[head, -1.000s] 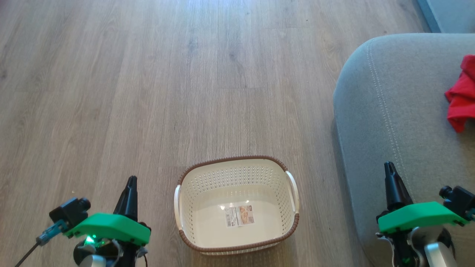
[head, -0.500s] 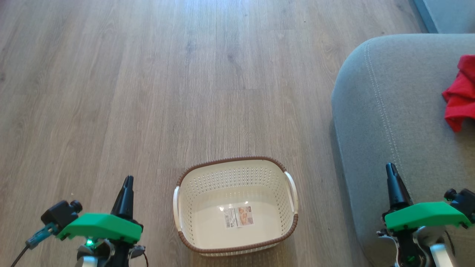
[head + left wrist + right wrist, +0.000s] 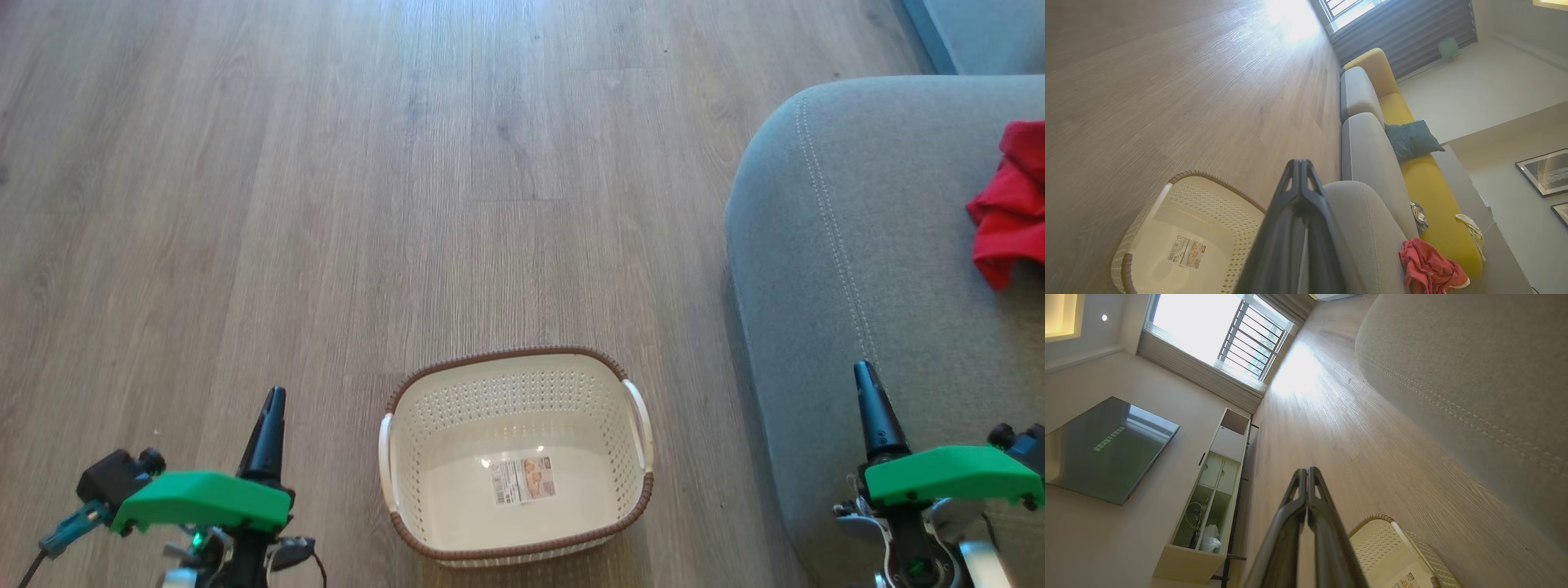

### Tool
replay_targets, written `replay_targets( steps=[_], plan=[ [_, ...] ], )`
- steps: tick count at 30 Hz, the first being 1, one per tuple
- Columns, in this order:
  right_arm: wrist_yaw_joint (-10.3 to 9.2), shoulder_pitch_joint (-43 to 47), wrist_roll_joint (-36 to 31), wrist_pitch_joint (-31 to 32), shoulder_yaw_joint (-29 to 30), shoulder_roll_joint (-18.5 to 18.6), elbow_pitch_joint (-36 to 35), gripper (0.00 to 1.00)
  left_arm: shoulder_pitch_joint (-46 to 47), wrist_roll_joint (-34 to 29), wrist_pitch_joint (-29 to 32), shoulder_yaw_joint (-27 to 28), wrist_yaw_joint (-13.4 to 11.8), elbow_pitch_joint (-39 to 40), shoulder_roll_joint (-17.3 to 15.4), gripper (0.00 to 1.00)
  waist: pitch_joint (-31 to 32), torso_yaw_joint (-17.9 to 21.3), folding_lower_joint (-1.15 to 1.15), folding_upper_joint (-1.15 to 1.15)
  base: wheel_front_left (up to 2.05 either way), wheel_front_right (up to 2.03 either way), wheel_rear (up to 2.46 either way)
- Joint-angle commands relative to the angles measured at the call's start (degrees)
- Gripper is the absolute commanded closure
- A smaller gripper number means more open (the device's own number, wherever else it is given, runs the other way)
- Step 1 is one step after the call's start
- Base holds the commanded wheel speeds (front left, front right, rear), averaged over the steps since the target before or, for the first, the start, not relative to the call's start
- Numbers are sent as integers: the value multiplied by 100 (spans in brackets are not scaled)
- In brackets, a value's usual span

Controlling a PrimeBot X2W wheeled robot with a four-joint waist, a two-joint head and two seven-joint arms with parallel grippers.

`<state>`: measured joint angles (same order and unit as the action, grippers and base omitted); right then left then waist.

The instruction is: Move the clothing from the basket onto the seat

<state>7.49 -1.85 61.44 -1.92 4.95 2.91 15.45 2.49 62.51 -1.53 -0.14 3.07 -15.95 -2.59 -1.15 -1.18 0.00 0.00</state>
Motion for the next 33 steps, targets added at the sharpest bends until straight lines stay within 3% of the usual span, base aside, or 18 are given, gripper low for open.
replay_targets(
  steps=[1, 33],
  plan=[
    [0, -329, 166, 60, -51, 18, -166, 100, 317, 151, 36, 159, 75, 183, -24, 100, 3, 3, 0, 0, 0, 0, 0],
    [0, -399, 2164, 587, 82, 13, -151, 100, 354, 2079, 561, 506, 326, 186, -27, 100, 68, 82, 0, 0, 0, 0, 0]
  ],
)
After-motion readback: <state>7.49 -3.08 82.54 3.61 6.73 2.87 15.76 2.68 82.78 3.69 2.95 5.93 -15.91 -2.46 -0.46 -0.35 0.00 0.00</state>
